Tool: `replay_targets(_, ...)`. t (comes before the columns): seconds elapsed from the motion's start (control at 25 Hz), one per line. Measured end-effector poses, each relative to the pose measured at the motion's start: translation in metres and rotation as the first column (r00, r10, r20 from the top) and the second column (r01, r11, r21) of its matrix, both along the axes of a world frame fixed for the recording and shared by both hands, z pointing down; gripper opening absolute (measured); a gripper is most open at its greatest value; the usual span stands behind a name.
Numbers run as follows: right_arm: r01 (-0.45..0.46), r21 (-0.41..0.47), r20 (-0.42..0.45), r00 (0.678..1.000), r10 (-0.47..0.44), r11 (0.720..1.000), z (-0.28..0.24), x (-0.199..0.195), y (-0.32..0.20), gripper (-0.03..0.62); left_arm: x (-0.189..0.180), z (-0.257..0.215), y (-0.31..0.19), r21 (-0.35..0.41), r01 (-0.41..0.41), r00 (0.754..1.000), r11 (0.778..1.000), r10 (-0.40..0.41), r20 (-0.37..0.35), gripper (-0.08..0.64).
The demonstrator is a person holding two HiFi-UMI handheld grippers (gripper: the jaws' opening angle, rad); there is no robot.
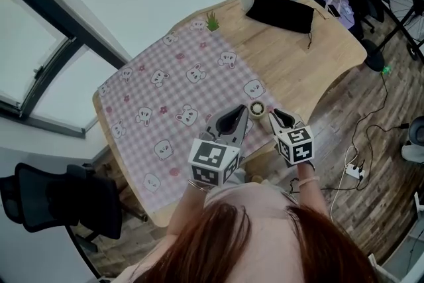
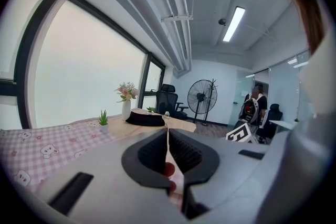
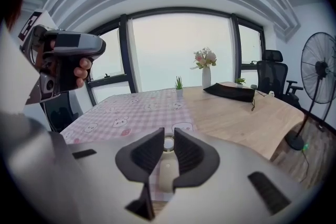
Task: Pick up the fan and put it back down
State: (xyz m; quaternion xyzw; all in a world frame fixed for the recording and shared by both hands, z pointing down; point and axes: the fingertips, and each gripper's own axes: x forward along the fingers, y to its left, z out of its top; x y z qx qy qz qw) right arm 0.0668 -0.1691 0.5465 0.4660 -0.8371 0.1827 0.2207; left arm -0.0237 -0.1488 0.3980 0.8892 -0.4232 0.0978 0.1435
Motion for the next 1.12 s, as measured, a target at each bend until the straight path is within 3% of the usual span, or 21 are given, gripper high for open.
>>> replay_targets(0.56,-0.021,0.143,0.046,0.999,0.014,0.990,-0.062,0.018,0.014,0.001,0.010,-0.012,0.019,0.024,0.026,1.000,0.999,-0.027,0.010,0.015)
replay_targets(1.12,-0.032,0.254,0.086,0.996,0.010,0.967,-0.114,0.033,0.031,0.000,0.022,-0.028,0.033,0.050,0.034,0.999,0.998,-0.035,0.021,0.015)
